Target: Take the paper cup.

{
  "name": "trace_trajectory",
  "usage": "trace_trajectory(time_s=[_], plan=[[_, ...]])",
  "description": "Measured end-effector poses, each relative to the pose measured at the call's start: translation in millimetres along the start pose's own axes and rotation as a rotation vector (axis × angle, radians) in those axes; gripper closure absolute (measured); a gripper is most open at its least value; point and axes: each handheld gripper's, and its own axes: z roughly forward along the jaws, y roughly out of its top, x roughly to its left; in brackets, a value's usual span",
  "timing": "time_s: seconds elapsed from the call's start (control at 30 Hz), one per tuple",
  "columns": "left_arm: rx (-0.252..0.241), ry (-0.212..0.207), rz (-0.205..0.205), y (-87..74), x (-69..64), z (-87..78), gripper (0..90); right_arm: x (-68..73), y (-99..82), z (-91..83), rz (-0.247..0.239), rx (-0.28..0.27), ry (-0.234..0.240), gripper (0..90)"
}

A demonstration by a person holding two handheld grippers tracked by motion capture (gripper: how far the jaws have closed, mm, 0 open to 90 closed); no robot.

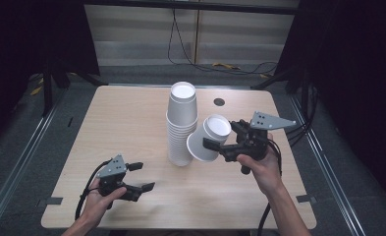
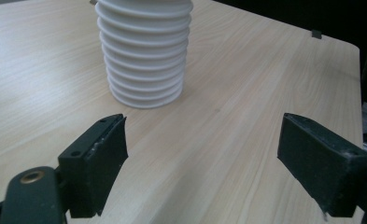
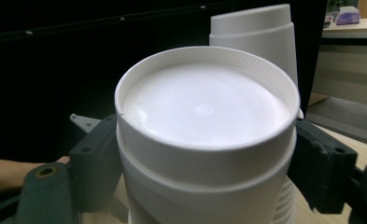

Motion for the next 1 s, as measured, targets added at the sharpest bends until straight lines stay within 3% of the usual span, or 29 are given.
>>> trace_trajectory(time_s=[0.1, 0.2, 0.33, 0.6, 0.7, 0.8, 0.87, 1.0], plan=[[-0.030, -0.017, -0.003, 4.9, -0.9, 2.0, 15.7, -2.9, -7.8, 0.8, 0.018, -0.001, -0.015, 20.6], [-0.070, -0.006, 0.003, 11.2, -2.1, 1.2, 15.7, -4.5, -16.4, 3.4, 0.032, 0.013, -0.012, 20.6], [-0.074, -0.019, 0.002, 20.1, -3.2, 3.5, 15.6, -5.1, -27.9, 8.8, 0.047, 0.038, -0.007, 20.7], [-0.060, -0.063, 0.042, 34.0, -15.5, 20.0, 15.6, -8.7, -46.2, 13.6, 0.072, 0.055, -0.014, 20.8], [-0.063, -0.084, 0.035, 39.8, -18.1, 25.0, 15.5, -10.6, -51.1, 14.3, 0.082, 0.066, -0.016, 20.7], [-0.105, -0.123, 0.030, 41.2, -20.3, 26.8, 15.5, -10.2, -55.6, 15.6, 0.086, 0.078, -0.012, 20.7], [-0.106, -0.123, 0.015, 40.7, -22.3, 28.6, 15.5, -10.7, -59.2, 17.6, 0.093, 0.082, -0.007, 20.8], [-0.107, -0.090, 0.035, 35.6, -25.5, 29.0, 15.8, -10.9, -66.0, 23.7, 0.100, 0.088, 0.004, 20.8]])
